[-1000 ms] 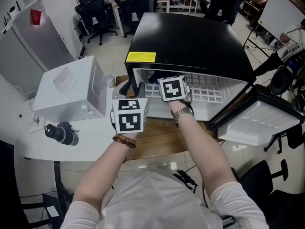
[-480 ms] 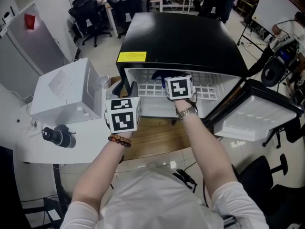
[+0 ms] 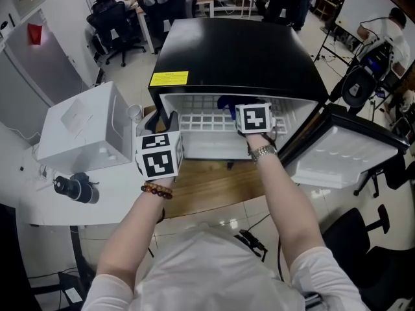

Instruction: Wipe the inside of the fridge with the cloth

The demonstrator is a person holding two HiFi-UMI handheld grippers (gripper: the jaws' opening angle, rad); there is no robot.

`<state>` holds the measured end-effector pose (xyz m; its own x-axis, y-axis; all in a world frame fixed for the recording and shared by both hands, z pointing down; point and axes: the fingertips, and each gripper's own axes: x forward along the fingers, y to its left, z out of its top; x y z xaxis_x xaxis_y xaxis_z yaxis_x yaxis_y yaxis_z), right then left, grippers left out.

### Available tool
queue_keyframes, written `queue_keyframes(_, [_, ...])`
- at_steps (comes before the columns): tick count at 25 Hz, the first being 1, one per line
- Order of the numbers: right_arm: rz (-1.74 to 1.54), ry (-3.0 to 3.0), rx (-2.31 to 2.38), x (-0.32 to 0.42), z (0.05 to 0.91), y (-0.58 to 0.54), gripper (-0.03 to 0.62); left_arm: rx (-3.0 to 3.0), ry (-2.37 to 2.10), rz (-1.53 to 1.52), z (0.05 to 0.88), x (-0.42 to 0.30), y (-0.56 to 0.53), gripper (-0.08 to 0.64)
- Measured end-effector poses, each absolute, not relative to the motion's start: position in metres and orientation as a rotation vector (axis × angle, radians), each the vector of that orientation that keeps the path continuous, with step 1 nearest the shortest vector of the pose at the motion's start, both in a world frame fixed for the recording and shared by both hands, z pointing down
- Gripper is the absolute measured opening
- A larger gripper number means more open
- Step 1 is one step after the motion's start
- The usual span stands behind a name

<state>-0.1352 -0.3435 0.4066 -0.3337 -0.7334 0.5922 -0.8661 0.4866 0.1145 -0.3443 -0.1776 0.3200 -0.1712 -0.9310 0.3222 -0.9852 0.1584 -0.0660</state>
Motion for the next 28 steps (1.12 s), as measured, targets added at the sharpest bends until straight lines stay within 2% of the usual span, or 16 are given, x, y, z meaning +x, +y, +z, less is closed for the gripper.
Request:
queue_keyframes(9, [0.282,-2.093,1.412,-0.09,0.403,-0.356,0.066,1.865,-2.233,0.363,0.319,-0.344,-0.178,0.153])
queue_keyframes(13, [0.35,-2.159,1.358,-0.1,0.406,-0.351,0.066,1.862,-2.233,0.36,0.319,-0.345,-0.178,0.153])
queue_keyframes(16, [0.277,-2.067,1.439,-0.077,0.402,-0.357,0.066,1.862,-2.232,0.357,0.319,-0.345,-0.178,0.153])
queue_keyframes(28, [0.187,-2.061,1.482,-0.068,0.395,-0.36,0.066,1.869,-2.228,0.344,0.319,-0.344,-0.178,0.153])
